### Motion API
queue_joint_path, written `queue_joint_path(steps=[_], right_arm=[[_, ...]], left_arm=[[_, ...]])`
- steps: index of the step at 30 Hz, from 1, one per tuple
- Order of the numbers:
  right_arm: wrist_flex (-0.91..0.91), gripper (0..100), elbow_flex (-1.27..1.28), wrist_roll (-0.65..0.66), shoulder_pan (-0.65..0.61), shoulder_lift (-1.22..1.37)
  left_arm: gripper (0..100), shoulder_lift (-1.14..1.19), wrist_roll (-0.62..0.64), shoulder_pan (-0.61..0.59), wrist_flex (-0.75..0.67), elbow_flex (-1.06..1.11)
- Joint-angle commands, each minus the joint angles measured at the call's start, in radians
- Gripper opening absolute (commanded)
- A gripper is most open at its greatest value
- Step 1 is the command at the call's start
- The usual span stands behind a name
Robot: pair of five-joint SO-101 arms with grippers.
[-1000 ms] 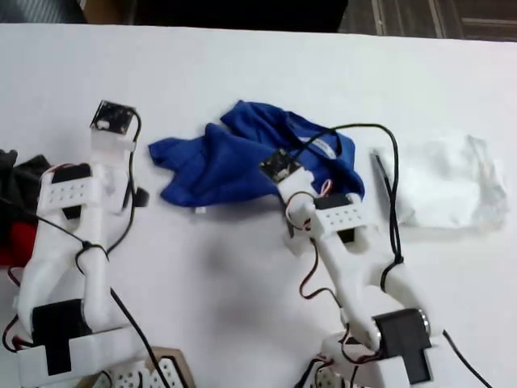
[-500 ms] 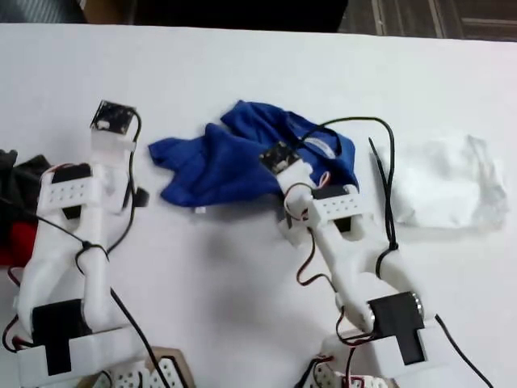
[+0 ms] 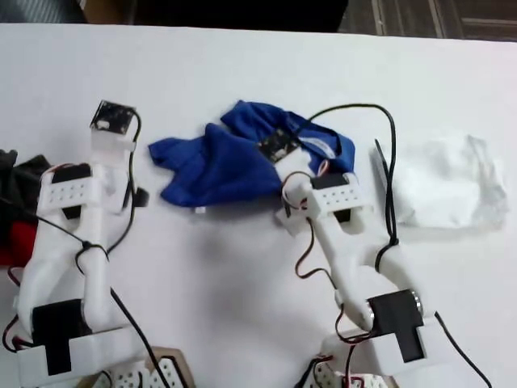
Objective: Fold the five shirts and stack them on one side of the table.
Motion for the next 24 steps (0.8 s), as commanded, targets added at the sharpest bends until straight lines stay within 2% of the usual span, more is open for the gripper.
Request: queue_joint_path(steps=[1,11,13,16,24], right_arm=[[0.004,12.5,-0.043,0.011,0.005,0.001],[-0.021,14.7,-0.041,0.012,0.007,0.001],[-0.030,11.5,-0.043,0.012,0.007,0.001],[-0.061,1.4,-0.043,0.012,0.007,0.001],[-0.064,2.0,-0.044,0.012,0.007,-0.007]], left_arm=[[26,-0.044,0.008,-0.005,-0.002,-0.008],[26,-0.044,0.008,-0.005,-0.003,-0.010],[26,-0.044,0.008,-0.005,-0.003,-0.010],[26,-0.044,0.008,-0.005,0.000,-0.010],[26,-0.044,0.008,-0.008,-0.002,-0.010]])
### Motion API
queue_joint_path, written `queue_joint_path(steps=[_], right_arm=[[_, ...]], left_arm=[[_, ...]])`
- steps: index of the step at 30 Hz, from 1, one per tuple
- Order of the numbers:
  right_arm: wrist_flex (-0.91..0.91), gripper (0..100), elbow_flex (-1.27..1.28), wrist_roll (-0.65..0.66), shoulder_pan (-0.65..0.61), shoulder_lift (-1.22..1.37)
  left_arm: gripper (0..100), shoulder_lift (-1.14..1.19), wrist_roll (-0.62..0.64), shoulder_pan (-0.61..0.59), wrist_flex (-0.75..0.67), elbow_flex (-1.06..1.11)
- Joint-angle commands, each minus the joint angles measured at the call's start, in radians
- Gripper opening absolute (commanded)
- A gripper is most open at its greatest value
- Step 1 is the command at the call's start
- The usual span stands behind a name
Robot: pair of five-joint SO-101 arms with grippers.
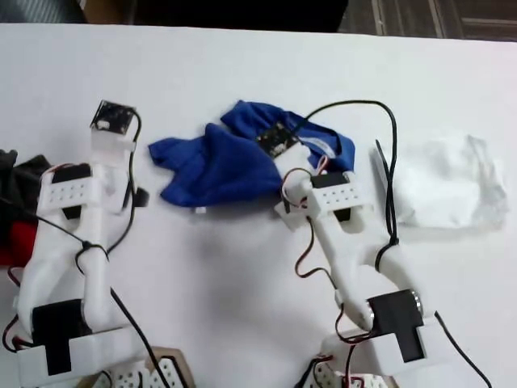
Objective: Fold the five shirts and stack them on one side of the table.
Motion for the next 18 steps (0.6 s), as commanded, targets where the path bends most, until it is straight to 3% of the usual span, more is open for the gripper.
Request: queue_joint_path(steps=[1,6,10,18], right_arm=[[-0.007,2.0,-0.038,0.011,0.007,-0.008],[0.084,2.0,-0.086,0.011,0.024,-0.059],[0.170,2.0,-0.178,0.049,0.107,-0.200],[0.246,2.0,-0.222,0.153,0.295,-0.417]], left_arm=[[26,-0.044,0.008,-0.008,-0.003,-0.010],[26,-0.044,0.008,-0.008,0.000,-0.010],[26,-0.044,0.008,-0.002,0.002,-0.010],[27,-0.043,-0.057,0.172,0.021,-0.002]])
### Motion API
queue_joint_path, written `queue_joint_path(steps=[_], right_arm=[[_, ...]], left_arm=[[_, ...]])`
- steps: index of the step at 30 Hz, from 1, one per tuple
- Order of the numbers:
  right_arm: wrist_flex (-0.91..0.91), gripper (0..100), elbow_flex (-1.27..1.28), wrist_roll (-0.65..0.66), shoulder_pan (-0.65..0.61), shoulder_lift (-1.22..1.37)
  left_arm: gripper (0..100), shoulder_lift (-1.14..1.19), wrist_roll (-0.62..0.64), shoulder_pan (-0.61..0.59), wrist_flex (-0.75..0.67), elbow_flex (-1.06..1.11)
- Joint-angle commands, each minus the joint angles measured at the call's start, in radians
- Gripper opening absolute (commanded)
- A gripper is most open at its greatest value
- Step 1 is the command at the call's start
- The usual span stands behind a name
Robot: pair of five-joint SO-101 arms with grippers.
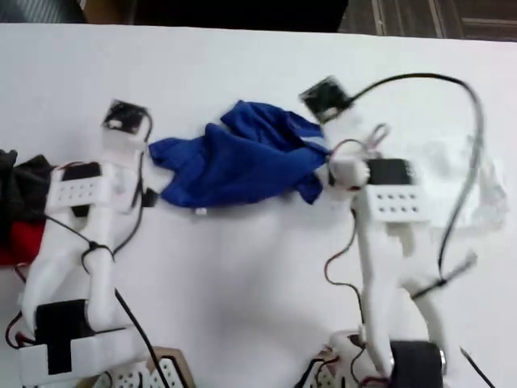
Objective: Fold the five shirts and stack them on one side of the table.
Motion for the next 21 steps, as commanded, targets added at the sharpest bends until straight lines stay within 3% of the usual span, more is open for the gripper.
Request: queue_joint_path(steps=[1,5,10,14,21], right_arm=[[0.030,2.0,-0.041,0.020,0.081,-0.101],[0.031,2.0,-0.041,0.020,0.168,-0.139],[0.068,2.0,-0.041,0.086,0.263,-0.166],[0.104,2.0,-0.041,0.097,0.309,-0.180],[0.166,2.0,-0.032,0.097,0.326,-0.252]], left_arm=[[27,-0.043,-0.052,0.107,0.031,-0.002],[27,-0.040,-0.075,0.190,0.018,-0.010],[27,-0.015,-0.064,0.192,-0.129,-0.012],[27,0.129,-0.064,0.203,-0.166,-0.070],[26,0.460,-0.072,0.233,0.106,-0.360]])
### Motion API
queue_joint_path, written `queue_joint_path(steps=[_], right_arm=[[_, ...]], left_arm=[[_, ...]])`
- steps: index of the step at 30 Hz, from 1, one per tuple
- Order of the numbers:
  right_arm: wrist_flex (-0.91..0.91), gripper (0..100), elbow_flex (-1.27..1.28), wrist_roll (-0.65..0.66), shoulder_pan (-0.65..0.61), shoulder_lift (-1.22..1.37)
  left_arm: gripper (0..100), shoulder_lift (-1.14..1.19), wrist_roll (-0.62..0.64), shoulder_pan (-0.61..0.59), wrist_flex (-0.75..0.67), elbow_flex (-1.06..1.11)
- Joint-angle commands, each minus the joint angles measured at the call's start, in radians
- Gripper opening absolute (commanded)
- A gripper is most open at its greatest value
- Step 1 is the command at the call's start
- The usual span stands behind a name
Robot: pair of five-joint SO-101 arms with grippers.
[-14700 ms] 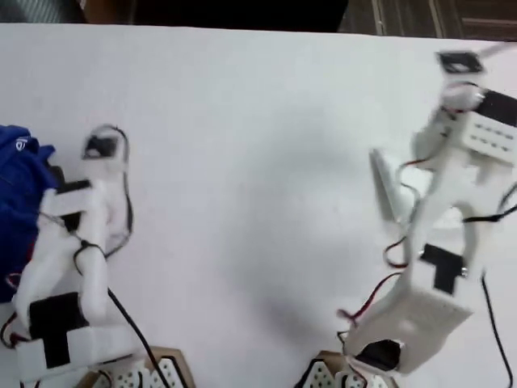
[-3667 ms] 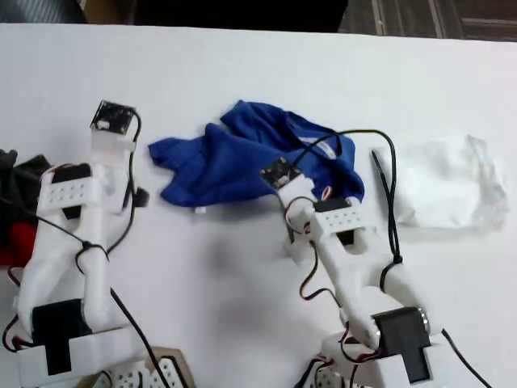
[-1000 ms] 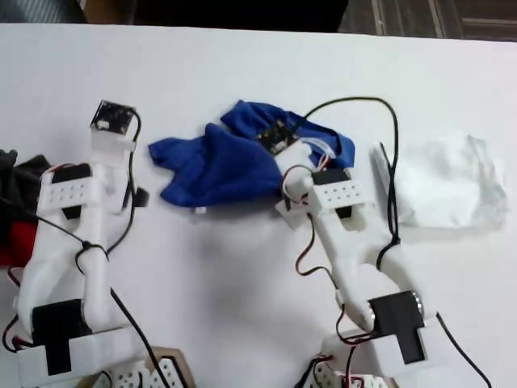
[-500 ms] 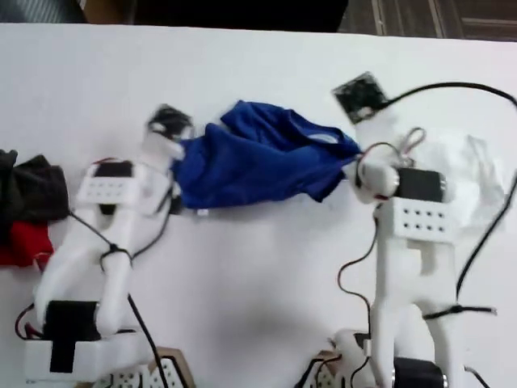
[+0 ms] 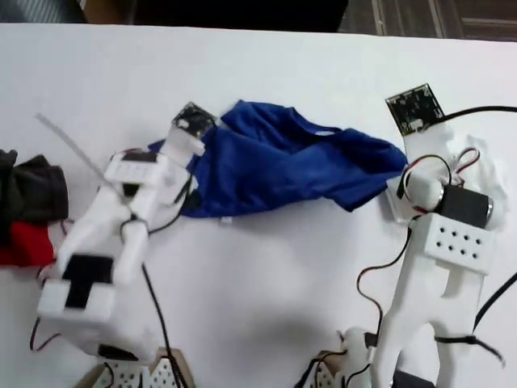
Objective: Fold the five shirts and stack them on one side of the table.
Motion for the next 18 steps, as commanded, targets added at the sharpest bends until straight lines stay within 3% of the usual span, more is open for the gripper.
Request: queue_joint_path(steps=[1,6,10,18], right_arm=[[0.008,2.0,-0.021,0.009,0.010,-0.071],[-0.012,2.1,0.057,0.009,-0.001,-0.082],[-0.065,2.1,0.130,0.009,-0.001,-0.082],[-0.113,2.1,0.192,0.009,0.005,-0.082]], left_arm=[[26,0.118,-0.011,0.031,0.160,-0.165],[24,0.190,-0.011,0.066,0.267,-0.278],[3,0.193,-0.012,0.106,0.322,-0.317],[3,0.192,-0.012,0.106,0.525,-0.456]])
